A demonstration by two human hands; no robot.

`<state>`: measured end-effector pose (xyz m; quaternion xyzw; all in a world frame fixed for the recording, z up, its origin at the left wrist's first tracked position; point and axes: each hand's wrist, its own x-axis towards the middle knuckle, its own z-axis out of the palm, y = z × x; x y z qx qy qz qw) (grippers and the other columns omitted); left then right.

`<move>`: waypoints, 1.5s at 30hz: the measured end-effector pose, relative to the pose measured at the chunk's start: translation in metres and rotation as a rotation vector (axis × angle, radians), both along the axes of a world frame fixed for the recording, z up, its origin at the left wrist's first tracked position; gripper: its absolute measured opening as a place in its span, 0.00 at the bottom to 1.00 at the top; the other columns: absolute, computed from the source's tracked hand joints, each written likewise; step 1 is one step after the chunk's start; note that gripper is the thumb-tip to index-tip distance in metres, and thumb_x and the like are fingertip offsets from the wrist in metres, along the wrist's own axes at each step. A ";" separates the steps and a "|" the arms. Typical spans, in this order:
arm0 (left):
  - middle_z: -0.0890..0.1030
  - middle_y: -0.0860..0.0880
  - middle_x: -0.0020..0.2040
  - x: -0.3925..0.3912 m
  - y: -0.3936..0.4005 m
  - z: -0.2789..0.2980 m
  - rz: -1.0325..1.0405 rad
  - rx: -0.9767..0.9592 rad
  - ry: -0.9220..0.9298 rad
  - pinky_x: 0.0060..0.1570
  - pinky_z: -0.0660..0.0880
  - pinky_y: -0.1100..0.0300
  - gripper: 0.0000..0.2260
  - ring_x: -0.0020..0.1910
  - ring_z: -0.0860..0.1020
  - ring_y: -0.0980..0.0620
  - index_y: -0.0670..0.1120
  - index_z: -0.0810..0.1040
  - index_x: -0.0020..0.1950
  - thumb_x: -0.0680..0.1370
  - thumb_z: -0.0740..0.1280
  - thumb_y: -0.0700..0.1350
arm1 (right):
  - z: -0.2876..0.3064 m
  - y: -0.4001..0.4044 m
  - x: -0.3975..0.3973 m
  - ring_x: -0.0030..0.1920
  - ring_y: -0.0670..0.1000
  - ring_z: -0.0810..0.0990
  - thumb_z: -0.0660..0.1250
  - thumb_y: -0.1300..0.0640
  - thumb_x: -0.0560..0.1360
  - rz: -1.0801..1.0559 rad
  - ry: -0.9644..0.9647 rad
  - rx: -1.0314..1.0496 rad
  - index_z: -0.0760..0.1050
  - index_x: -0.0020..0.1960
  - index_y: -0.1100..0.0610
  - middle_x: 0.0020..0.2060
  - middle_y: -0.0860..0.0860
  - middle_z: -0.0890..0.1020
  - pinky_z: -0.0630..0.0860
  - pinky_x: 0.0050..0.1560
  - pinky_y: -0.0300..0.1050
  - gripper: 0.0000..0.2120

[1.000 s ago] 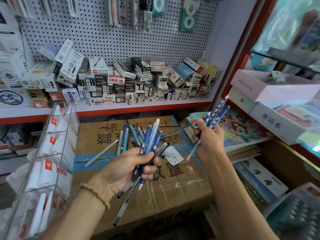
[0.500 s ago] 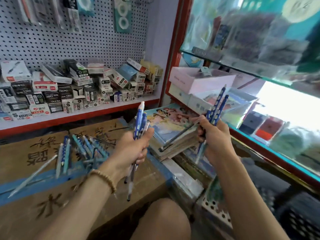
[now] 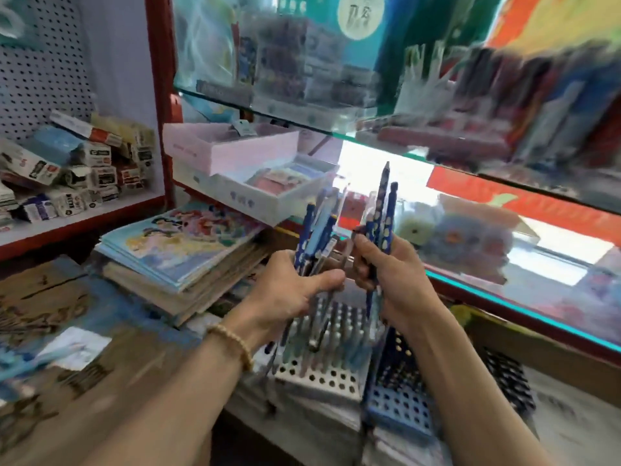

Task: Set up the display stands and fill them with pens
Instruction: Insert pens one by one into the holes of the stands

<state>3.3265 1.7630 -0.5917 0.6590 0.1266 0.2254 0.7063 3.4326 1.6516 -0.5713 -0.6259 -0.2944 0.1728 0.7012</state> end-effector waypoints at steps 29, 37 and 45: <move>0.72 0.49 0.31 0.110 -0.162 -0.025 -0.075 -0.396 0.071 0.20 0.62 0.65 0.08 0.23 0.64 0.56 0.45 0.75 0.41 0.76 0.73 0.43 | -0.031 -0.241 0.024 0.21 0.43 0.62 0.71 0.64 0.75 -0.680 0.138 0.144 0.79 0.42 0.59 0.25 0.52 0.70 0.59 0.20 0.36 0.04; 0.82 0.46 0.34 0.091 -0.178 -0.065 -0.429 -0.116 0.257 0.22 0.61 0.64 0.08 0.22 0.65 0.55 0.41 0.81 0.44 0.77 0.71 0.45 | -0.045 -0.270 0.023 0.21 0.45 0.60 0.72 0.65 0.74 -0.843 0.133 0.079 0.79 0.45 0.61 0.23 0.49 0.67 0.59 0.21 0.37 0.02; 0.66 0.52 0.25 0.092 -0.171 -0.089 -0.463 0.148 0.321 0.22 0.61 0.61 0.13 0.22 0.63 0.55 0.47 0.72 0.37 0.78 0.70 0.49 | -0.055 -0.303 0.014 0.24 0.40 0.72 0.73 0.64 0.74 -1.074 -0.130 -0.261 0.81 0.43 0.57 0.31 0.49 0.78 0.70 0.29 0.36 0.03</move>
